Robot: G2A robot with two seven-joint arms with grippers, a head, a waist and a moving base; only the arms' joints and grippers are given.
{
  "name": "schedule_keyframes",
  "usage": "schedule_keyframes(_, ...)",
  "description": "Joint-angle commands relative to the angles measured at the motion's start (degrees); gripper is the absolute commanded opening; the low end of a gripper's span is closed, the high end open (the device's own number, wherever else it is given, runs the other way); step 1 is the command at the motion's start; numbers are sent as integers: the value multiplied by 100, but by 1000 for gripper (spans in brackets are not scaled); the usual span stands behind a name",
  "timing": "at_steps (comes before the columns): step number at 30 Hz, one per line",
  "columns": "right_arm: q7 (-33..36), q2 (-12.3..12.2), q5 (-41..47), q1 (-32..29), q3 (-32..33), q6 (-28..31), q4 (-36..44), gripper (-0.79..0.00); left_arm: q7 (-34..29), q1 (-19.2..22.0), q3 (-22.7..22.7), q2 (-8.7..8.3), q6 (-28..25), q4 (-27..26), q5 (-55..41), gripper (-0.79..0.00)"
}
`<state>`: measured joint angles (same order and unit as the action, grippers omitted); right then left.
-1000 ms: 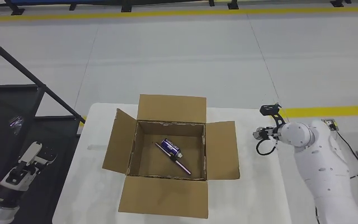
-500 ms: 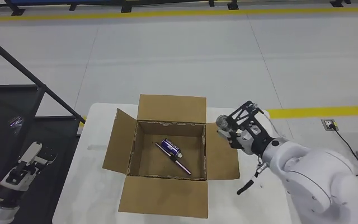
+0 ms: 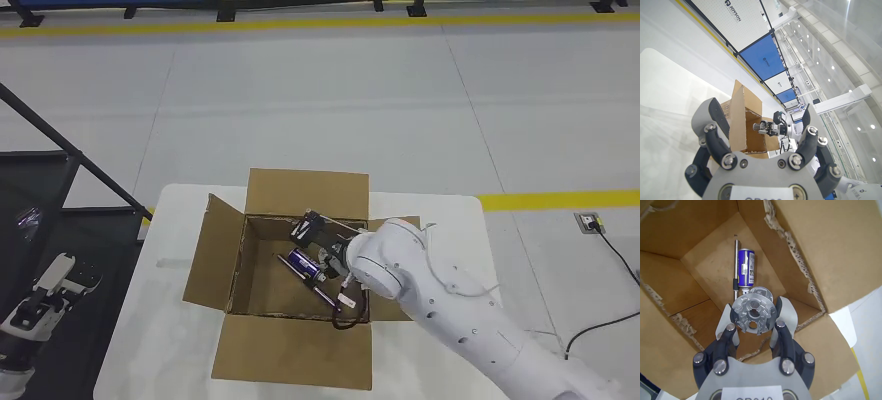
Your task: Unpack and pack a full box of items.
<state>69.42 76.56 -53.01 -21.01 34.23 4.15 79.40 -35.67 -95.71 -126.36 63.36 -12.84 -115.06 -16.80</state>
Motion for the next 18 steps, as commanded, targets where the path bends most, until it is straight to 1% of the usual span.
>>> schedule_keyframes(1,-107,158,87,164,-231,27,-586,-785,0,0,0,0,0,0,0,0)
schedule_keyframes(3,-211,293,102,278,-383,-52,-1006,-785,0,0,0,0,0,0,0,0)
schedule_keyframes(4,-235,356,137,324,-447,-53,-1190,-760,0,0,0,0,0,0,0,0)
schedule_keyframes(5,-261,416,104,374,-514,-98,-1366,-665,0,0,0,0,0,0,0,0)
schedule_keyframes(6,-282,477,126,400,-578,-94,-1504,-548,0,0,0,0,0,0,0,0)
schedule_keyframes(7,-309,532,160,430,-623,-63,-1648,-468,0,0,0,0,0,0,0,0)
schedule_keyframes(11,-461,719,195,504,-758,-18,-2124,-409,0,0,0,0,0,0,0,0)
schedule_keyframes(12,-486,756,227,514,-771,12,-2217,-372,0,0,0,0,0,0,0,0)
schedule_keyframes(13,-512,789,245,533,-777,45,-2300,-292,0,0,0,0,0,0,0,0)
schedule_keyframes(14,-537,818,249,552,-782,72,-2377,-252,0,0,0,0,0,0,0,0)
schedule_keyframes(18,-608,899,229,590,-773,154,-2516,-191,0,0,0,0,0,0,0,0)
